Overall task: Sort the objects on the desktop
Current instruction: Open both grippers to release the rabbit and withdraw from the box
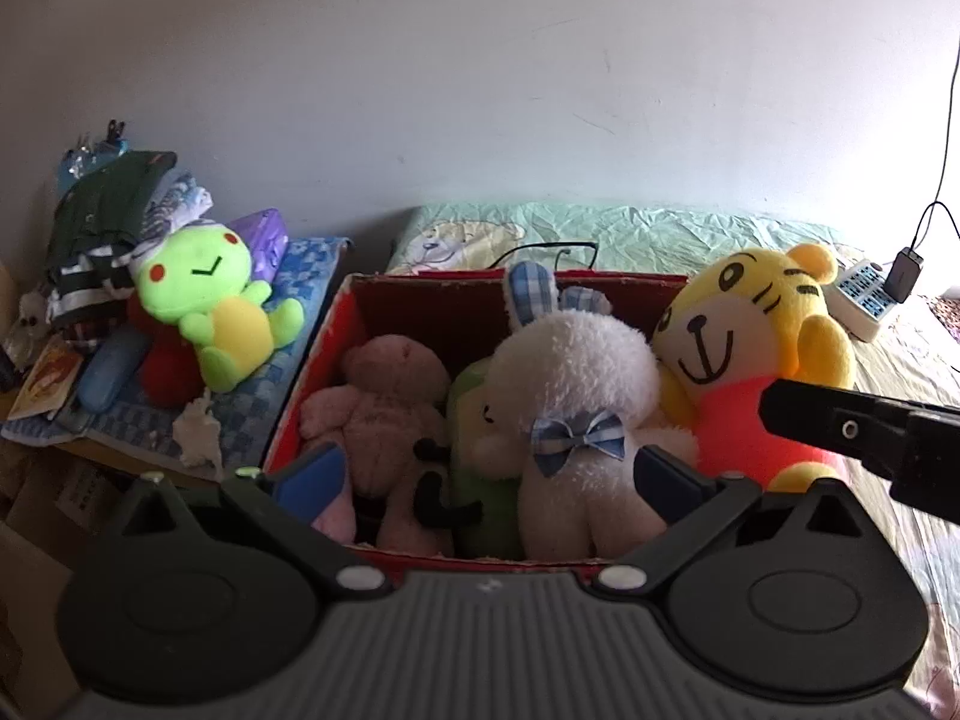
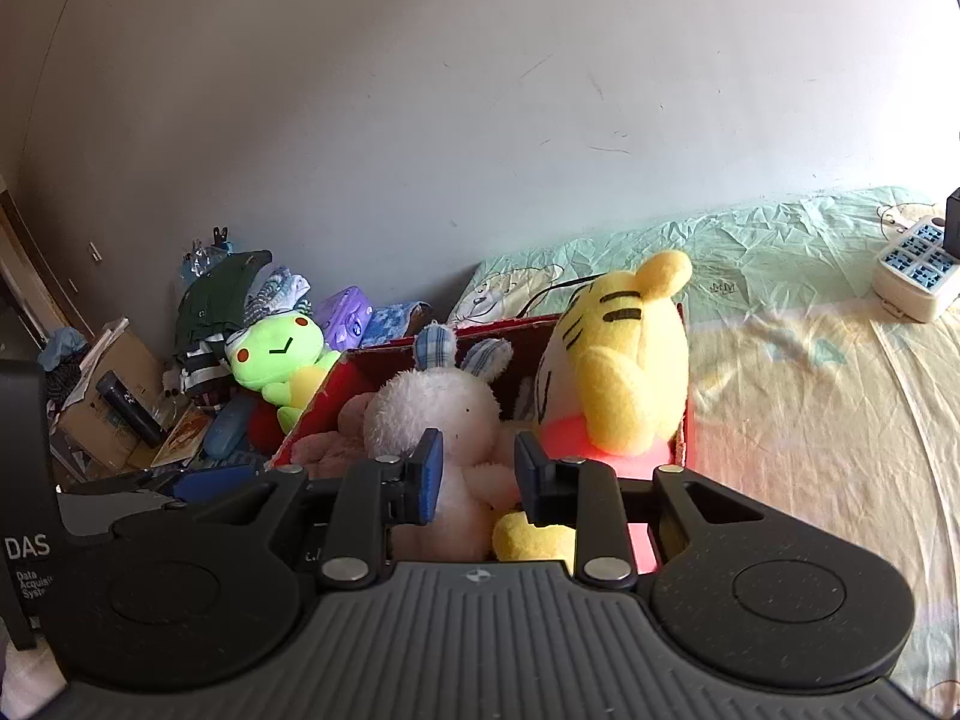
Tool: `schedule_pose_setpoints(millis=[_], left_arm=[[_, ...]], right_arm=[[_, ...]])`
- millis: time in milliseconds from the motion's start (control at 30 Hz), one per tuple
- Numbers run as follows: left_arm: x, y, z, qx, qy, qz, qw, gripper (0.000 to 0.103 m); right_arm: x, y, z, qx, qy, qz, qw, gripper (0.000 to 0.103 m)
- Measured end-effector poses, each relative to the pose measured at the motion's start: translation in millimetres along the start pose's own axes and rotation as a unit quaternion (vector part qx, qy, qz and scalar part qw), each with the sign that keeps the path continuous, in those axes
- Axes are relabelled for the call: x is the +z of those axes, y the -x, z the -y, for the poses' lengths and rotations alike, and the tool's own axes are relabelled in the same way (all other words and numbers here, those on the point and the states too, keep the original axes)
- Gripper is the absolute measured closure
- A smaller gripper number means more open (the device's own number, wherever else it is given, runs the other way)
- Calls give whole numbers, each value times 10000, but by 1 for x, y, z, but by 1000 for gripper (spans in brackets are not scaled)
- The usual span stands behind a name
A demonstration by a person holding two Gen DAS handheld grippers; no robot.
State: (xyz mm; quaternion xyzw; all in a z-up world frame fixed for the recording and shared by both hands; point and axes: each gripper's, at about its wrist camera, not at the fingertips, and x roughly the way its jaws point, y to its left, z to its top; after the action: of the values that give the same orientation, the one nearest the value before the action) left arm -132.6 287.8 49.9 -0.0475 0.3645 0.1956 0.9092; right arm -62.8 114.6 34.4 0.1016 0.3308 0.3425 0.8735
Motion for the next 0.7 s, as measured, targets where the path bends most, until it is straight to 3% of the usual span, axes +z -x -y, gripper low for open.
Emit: schedule_pose_setpoints(millis=[300, 567, 700], left_arm=[[0, 25, 32, -16, 532, -74, 9986, 1], [-21, 37, 69, -53, 462, -287, 9985, 1], [-41, 38, 87, -215, 388, -522, 9977, 1]], right_arm=[[6, 39, 29, -171, -10, 114, 9998, 69], [-8, 54, 55, -792, 129, -43, 9968, 65], [-16, 56, 68, -1328, 164, -245, 9907, 60]])
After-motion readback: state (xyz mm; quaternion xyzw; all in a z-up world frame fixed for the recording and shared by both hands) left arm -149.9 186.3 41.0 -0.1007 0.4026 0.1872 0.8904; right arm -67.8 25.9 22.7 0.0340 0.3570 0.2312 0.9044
